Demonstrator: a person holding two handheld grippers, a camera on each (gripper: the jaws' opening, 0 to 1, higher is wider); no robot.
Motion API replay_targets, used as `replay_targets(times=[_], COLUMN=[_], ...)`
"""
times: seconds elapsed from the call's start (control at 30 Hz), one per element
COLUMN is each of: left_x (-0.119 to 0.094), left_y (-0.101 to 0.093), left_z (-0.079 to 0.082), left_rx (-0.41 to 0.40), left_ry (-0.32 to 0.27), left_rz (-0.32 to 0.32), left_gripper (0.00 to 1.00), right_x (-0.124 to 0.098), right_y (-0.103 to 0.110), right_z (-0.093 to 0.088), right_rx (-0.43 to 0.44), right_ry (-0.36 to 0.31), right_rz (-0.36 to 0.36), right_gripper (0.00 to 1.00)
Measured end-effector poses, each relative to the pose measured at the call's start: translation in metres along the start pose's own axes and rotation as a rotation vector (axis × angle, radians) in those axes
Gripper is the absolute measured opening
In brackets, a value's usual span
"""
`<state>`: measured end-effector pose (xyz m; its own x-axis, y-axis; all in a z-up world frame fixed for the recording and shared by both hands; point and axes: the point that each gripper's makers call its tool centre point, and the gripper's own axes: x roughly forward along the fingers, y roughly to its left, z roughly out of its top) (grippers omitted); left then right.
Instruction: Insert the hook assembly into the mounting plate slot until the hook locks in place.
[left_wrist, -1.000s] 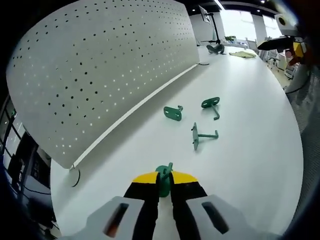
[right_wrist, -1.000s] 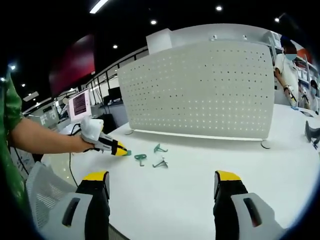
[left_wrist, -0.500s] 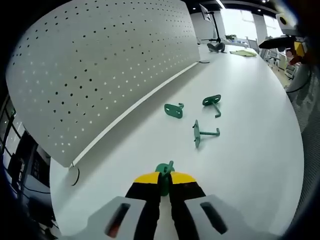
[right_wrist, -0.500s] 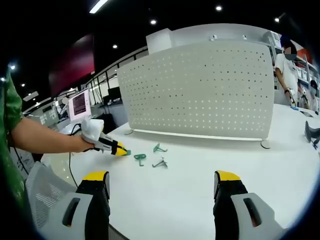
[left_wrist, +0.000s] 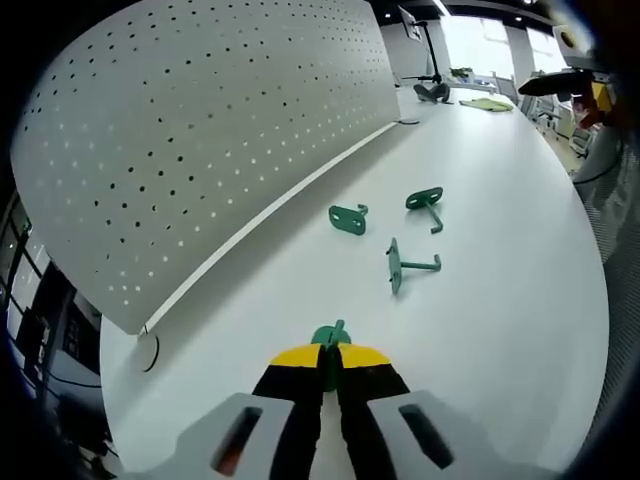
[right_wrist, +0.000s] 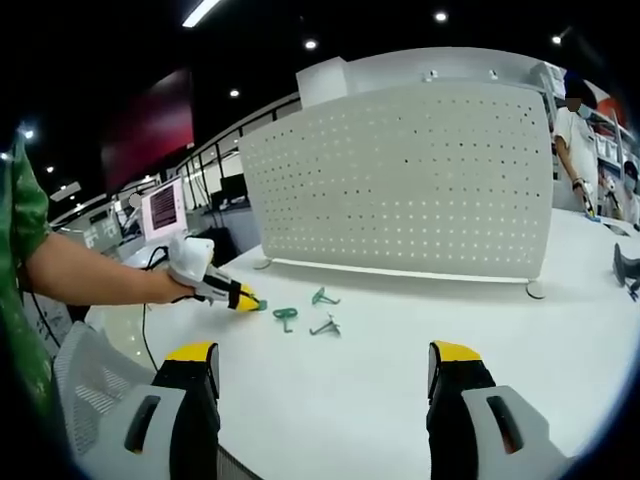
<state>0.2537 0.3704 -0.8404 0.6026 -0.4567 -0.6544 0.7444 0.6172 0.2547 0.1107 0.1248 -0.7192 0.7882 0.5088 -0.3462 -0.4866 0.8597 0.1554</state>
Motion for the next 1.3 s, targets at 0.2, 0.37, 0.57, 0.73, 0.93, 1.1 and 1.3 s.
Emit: replay_targets(times=[0.2,0.37,0.57,0.73,0.93,1.1,1.3], left_x=[0.000,0.000,0.000,0.000,-0.003,-0.007,-0.015], left_y=[0.000,0.001,0.000,-0.001,-0.001,0.000,0.000], left_z=[-0.002,-0.002,-0.001,0.000,0.003,0.010,0.020], left_rx=[0.006,0.002,-0.001,-0.013,-0.027,-0.049,-0.089], left_ry=[0.010,0.008,0.006,-0.003,-0.020,-0.050,-0.093], left_rz=[-0.002,-0.002,-0.005,-0.004,0.006,0.020,0.042], left_gripper=[0.04,0.04,0.04,0.04,0.03,0.03,0.03], right_x=[0.001,0.002,0.002,0.002,0.002,0.002,0.001], right_y=[0.002,0.002,0.002,0.002,0.003,0.003,0.005], right_z=[0.002,0.002,0.003,0.002,0.003,0.004,0.003], right_rx=[0.002,0.000,0.002,-0.002,0.000,-0.003,-0.005], right_ry=[-0.003,-0.004,-0.005,-0.004,-0.009,-0.010,-0.009], right_rz=[0.009,0.008,0.010,0.010,0.012,0.014,0.020], right_gripper=[0.88,0.88,0.88,0.88,0.88,0.88,0.88])
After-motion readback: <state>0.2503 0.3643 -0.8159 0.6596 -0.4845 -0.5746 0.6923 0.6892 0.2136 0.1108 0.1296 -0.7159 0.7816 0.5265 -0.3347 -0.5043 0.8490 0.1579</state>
